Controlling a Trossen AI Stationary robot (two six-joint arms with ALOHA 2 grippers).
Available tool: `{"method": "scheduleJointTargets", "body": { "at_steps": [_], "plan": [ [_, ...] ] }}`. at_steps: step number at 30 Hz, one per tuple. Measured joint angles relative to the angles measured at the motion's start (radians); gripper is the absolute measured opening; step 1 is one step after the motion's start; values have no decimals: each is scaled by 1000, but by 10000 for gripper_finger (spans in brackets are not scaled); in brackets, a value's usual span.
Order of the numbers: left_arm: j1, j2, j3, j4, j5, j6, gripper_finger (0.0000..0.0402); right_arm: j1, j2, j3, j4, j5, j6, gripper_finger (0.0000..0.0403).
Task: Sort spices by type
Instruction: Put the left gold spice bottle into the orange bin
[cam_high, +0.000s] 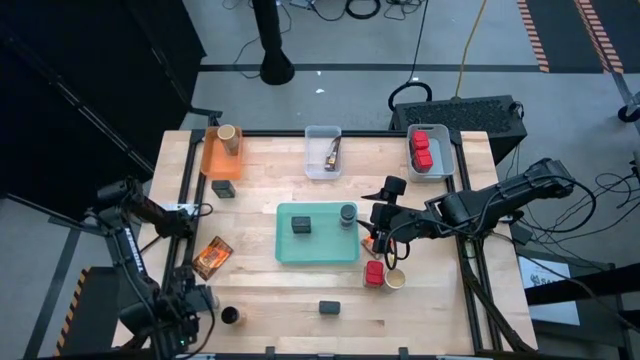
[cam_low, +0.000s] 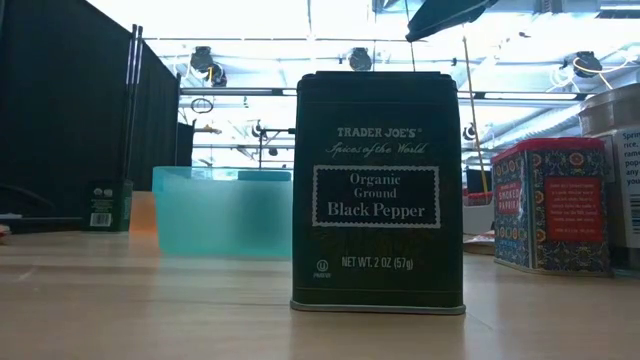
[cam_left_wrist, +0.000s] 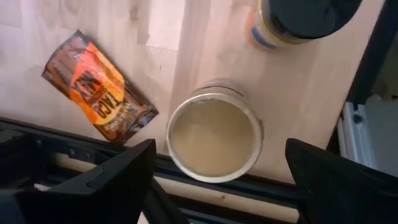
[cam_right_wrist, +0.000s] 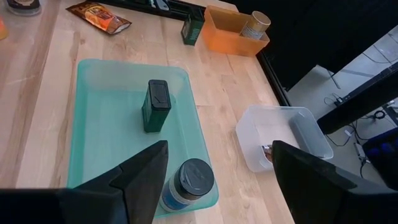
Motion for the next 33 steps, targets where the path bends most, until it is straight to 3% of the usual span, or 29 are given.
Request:
{"method": "scheduleJointTargets", "body": {
  "at_steps": [7, 16, 21, 33],
  "plan": [
    [1, -1, 0, -79, -41, 2, 357, 0, 0, 0, 0, 0, -1, 270],
    [2, -15, 0, 54, -36, -22, 357, -2, 0, 0, 0, 0, 0, 270],
    [2, -16, 0, 47, 23, -30, 357, -2, 0, 0, 0, 0, 1, 270],
    [2, -25, -61, 50, 25, -53, 356, -2, 0, 0, 1, 0, 0, 270]
  ]
}}
